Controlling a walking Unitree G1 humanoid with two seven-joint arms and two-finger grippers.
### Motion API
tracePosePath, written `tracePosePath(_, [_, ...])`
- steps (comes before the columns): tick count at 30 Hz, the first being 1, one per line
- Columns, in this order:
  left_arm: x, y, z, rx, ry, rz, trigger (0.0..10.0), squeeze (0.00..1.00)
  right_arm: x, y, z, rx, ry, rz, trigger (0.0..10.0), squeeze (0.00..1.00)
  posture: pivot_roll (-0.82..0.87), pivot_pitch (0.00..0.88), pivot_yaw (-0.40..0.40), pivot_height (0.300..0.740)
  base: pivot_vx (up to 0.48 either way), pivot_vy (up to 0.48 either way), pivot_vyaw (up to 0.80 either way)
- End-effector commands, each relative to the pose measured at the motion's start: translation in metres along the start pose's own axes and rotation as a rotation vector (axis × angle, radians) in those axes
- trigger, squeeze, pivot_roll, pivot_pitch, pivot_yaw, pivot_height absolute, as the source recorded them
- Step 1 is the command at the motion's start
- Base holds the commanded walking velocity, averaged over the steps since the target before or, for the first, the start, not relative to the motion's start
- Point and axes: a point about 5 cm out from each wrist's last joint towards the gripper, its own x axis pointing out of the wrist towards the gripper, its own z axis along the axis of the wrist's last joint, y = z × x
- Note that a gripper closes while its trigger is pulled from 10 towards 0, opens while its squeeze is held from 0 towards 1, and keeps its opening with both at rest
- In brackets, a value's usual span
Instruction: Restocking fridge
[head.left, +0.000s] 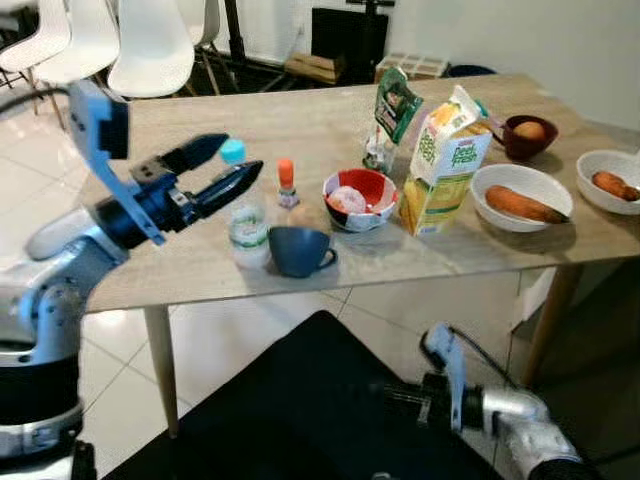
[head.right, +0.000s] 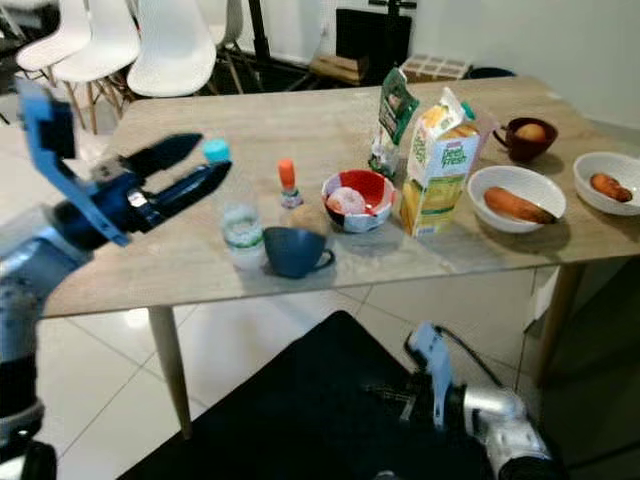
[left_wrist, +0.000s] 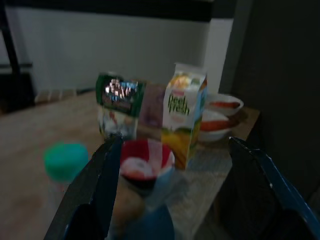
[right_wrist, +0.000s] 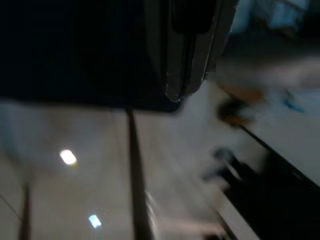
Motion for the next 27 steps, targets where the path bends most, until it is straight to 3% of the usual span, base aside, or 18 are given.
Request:
tracePosePath(1, [0.001, -0.003, -0.008, -0.01, 0.022, 0.005, 10.0, 0.0, 0.003, 0.005, 0.014, 0.015, -0.079, 0.05, 10.0, 0.0, -0.08, 0.106, 0.063, 0.74, 0.0, 0.0, 0.0])
tracePosePath(3, [0.002, -0.005, -0.013, -0.019, 0.033, 0.0, 10.0, 0.0, 0.006, 0.007, 0.04, -0.014, -0.184, 0.078, 10.0, 0.0, -0.08, 0.104, 0.063, 0.74, 0.0, 0.0, 0.0])
tracePosePath(4, [0.002, -0.005, -0.013, -0.019, 0.033, 0.0, 10.0, 0.0, 0.006, 0.007, 0.04, -0.014, -0.184, 0.078, 10.0, 0.0, -0.08, 0.104, 0.063, 0.74, 0.0, 0.0, 0.0])
tracePosePath(7, [0.003, -0.007, -0.015, -0.028, 0.041, -0.001, 10.0, 0.0, 0.007, 0.011, 0.08, -0.045, -0.324, 0.124, 10.0, 0.0, -0.08, 0.096, 0.06, 0.74, 0.0, 0.0, 0.0])
tracePosePath(14, [0.002, -0.006, -0.019, -0.01, 0.059, 0.036, 10.0, 0.0, 0.006, 0.015, 0.124, -0.111, -0.462, 0.126, 10.0, 0.0, -0.07, 0.091, 0.055, 0.74, 0.0, 0.0, 0.0])
tracePosePath(19, [0.002, -0.004, -0.02, 0.01, 0.07, 0.062, 10.0, 0.0, 0.014, 0.005, 0.136, -0.217, -0.433, -0.042, 10.0, 0.0, -0.08, 0.091, 0.056, 0.74, 0.0, 0.0, 0.0])
tracePosePath(22, [0.003, -0.002, -0.015, 0.057, 0.074, 0.101, 10.0, 0.0, 0.022, -0.016, 0.157, -0.279, -0.439, -0.323, 10.0, 0.0, -0.08, 0.094, 0.059, 0.74, 0.0, 0.0, 0.0])
tracePosePath(23, [0.003, -0.002, -0.015, 0.057, 0.074, 0.101, 10.0, 0.0, 0.022, -0.016, 0.157, -0.279, -0.439, -0.323, 10.0, 0.0, -0.08, 0.094, 0.059, 0.74, 0.0, 0.0, 0.0])
tracePosePath(25, [0.004, -0.001, -0.004, 0.112, 0.074, 0.127, 10.0, 0.0, 0.029, -0.028, 0.173, -0.325, -0.438, -0.481, 10.0, 0.0, -0.08, 0.1, 0.055, 0.74, 0.0, 0.0, 0.0])
tracePosePath(27, [0.004, -0.001, -0.004, 0.112, 0.074, 0.127, 10.0, 0.0, 0.029, -0.028, 0.173, -0.325, -0.438, -0.481, 10.0, 0.0, -0.08, 0.1, 0.055, 0.74, 0.0, 0.0, 0.0])
